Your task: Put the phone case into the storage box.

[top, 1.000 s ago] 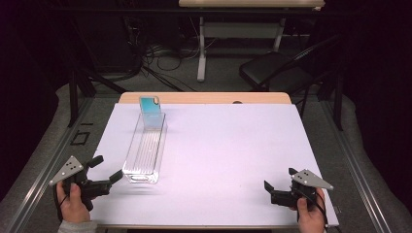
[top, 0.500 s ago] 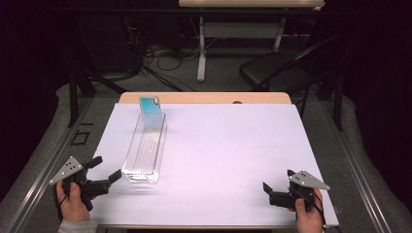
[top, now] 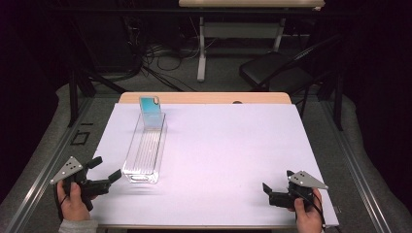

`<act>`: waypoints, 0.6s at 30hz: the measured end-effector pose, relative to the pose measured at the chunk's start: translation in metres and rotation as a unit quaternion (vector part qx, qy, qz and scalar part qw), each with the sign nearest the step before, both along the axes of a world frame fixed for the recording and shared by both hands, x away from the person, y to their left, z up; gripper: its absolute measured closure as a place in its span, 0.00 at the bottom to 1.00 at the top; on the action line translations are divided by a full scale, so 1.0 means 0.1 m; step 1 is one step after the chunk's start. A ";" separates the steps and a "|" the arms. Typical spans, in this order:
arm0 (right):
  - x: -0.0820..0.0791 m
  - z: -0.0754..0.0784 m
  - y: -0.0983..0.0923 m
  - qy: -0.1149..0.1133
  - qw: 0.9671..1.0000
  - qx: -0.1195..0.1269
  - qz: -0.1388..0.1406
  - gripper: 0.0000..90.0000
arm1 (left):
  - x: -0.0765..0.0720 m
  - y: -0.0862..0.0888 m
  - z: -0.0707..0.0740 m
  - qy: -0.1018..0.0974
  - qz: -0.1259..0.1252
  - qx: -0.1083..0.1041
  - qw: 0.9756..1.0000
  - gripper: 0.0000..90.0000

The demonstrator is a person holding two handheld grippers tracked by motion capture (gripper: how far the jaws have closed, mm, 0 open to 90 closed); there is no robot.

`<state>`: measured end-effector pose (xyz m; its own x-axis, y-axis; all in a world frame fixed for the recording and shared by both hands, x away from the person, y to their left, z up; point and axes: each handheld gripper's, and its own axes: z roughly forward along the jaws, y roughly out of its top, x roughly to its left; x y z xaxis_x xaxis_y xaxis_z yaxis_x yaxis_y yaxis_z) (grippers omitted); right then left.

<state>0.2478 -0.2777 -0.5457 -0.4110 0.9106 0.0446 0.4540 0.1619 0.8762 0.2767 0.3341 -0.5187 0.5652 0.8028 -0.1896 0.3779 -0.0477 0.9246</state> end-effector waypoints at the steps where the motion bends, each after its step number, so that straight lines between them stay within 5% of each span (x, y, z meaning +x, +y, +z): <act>1: 0.00 0.00 0.00 0.002 1.000 -0.001 0.001 0.00 | 0.00 0.00 0.00 0.000 0.000 0.001 1.000 0.00; 18: 0.03 -0.04 0.02 0.011 1.000 -0.003 0.006 0.00 | 0.01 0.00 -0.01 0.002 0.000 0.000 1.000 0.00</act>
